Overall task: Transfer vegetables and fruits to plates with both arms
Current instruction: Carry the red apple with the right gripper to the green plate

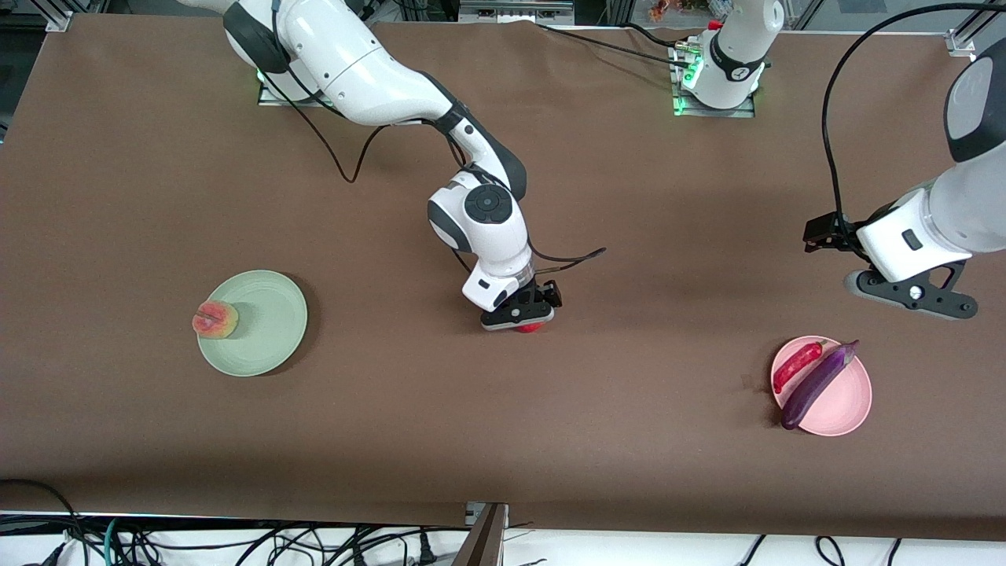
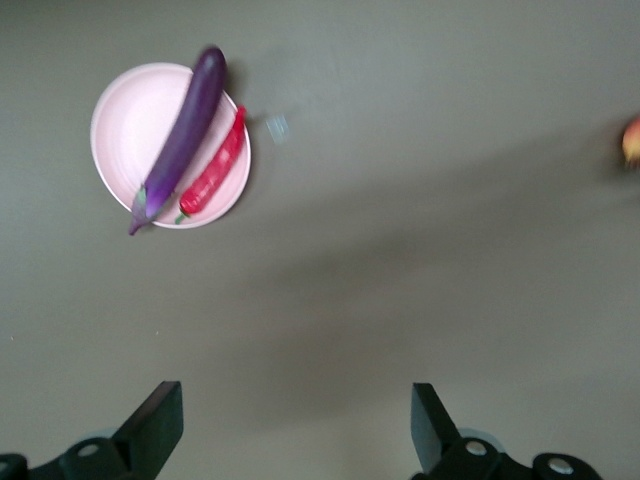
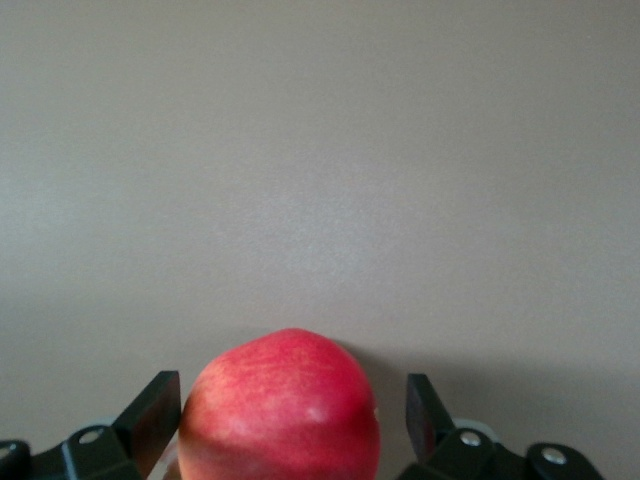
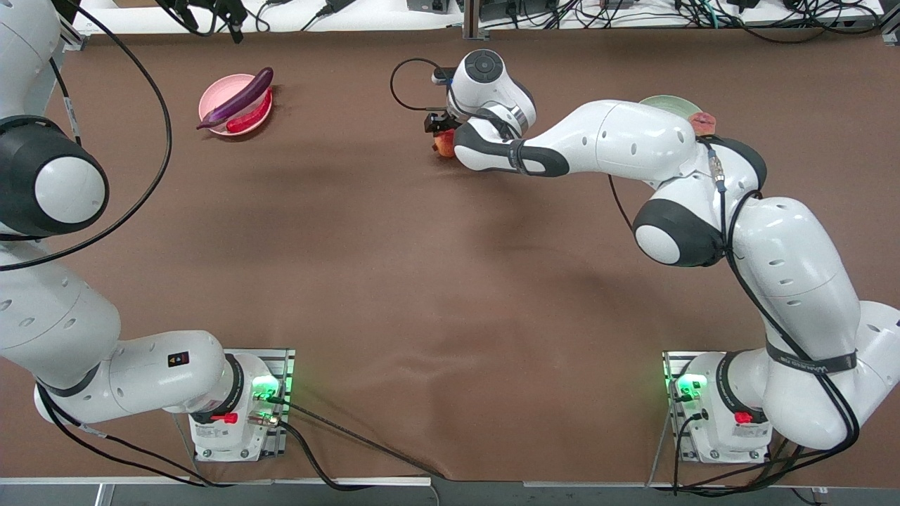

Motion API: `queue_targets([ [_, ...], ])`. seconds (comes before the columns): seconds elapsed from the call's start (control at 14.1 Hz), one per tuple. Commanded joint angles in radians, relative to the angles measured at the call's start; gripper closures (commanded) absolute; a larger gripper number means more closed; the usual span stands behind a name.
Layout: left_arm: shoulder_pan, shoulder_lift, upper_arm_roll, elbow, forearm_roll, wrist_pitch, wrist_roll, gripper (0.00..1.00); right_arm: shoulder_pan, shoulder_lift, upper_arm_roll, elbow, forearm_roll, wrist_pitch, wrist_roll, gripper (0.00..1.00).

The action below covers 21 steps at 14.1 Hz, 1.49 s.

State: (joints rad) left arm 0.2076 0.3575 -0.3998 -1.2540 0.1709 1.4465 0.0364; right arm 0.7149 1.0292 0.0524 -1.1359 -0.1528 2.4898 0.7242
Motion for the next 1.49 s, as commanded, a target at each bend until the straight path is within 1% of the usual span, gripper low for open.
queue_targets([
  [0.0,-0.178,-0.122,0.214,-0.094,-0.001,0.111,-0.159,0.0,0.014,0.031,-0.02,0.038,-0.007,0.02,0.017,0.0],
  [0.07,-0.242,-0.185,0.307,-0.176,-0.008,0.161,-0.158,0.0,0.015,0.031,-0.02,0.038,-0.007,0.023,0.017,0.01],
  [0.14,-0.269,-0.256,0.355,-0.274,-0.092,0.198,-0.153,0.0,0.017,0.031,-0.019,0.038,-0.007,0.021,0.018,0.01],
  [0.21,-0.293,-0.326,0.415,-0.368,-0.197,0.278,-0.152,0.0,0.017,0.031,-0.019,0.036,-0.007,0.021,0.018,0.07],
  [0.28,-0.324,-0.377,0.441,-0.453,-0.212,0.346,-0.151,0.0,0.017,0.031,-0.019,0.038,-0.007,0.023,0.017,0.2],
  [0.36,-0.329,-0.396,0.441,-0.476,-0.212,0.354,-0.15,0.0,0.015,0.031,-0.019,0.036,-0.007,0.023,0.012,0.44],
  [0.43,-0.321,-0.393,0.441,-0.476,-0.212,0.351,-0.145,0.0,0.015,0.031,-0.019,0.036,-0.005,0.023,0.006,0.58],
  [0.5,-0.309,-0.387,0.441,-0.476,-0.212,0.347,-0.112,0.0,0.014,0.031,-0.019,0.036,-0.005,0.021,0.003,0.6],
  [0.64,-0.268,-0.385,0.438,-0.476,-0.212,0.322,0.039,0.0,-0.001,0.017,-0.019,0.036,-0.004,-0.002,-0.008,0.62],
  [0.71,-0.245,-0.385,0.438,-0.478,-0.212,0.304,0.093,0.0,-0.024,-0.01,-0.014,0.038,-0.001,-0.064,-0.037,0.62],
  [0.85,-0.228,-0.385,0.438,-0.482,-0.212,0.291,0.089,0.0,-0.099,-0.088,-0.008,0.027,0.027,-0.217,-0.19,0.62],
  [1.0,-0.229,-0.384,0.44,-0.479,-0.212,0.282,0.066,0.0,-0.162,-0.156,-0.009,-0.014,0.141,-0.305,-0.323,0.62],
  [1.07,-0.229,-0.379,0.438,-0.479,-0.212,0.282,0.072,0.0,-0.198,-0.19,-0.014,-0.049,0.177,-0.325,-0.388,0.62],
  [1.14,-0.232,-0.38,0.438,-0.479,-0.211,0.281,0.074,0.0,-0.234,-0.217,-0.016,-0.083,0.18,-0.341,-0.455,0.62],
  [1.28,-0.244,-0.38,0.438,-0.479,-0.211,0.281,0.076,0.0,-0.325,-0.265,-0.019,-0.139,0.182,-0.417,-0.589,0.62],
  [1.42,-0.246,-0.376,0.437,-0.478,-0.209,0.282,0.072,0.0,-0.435,-0.288,-0.019,-0.174,0.182,-0.479,-0.733,0.62],
])
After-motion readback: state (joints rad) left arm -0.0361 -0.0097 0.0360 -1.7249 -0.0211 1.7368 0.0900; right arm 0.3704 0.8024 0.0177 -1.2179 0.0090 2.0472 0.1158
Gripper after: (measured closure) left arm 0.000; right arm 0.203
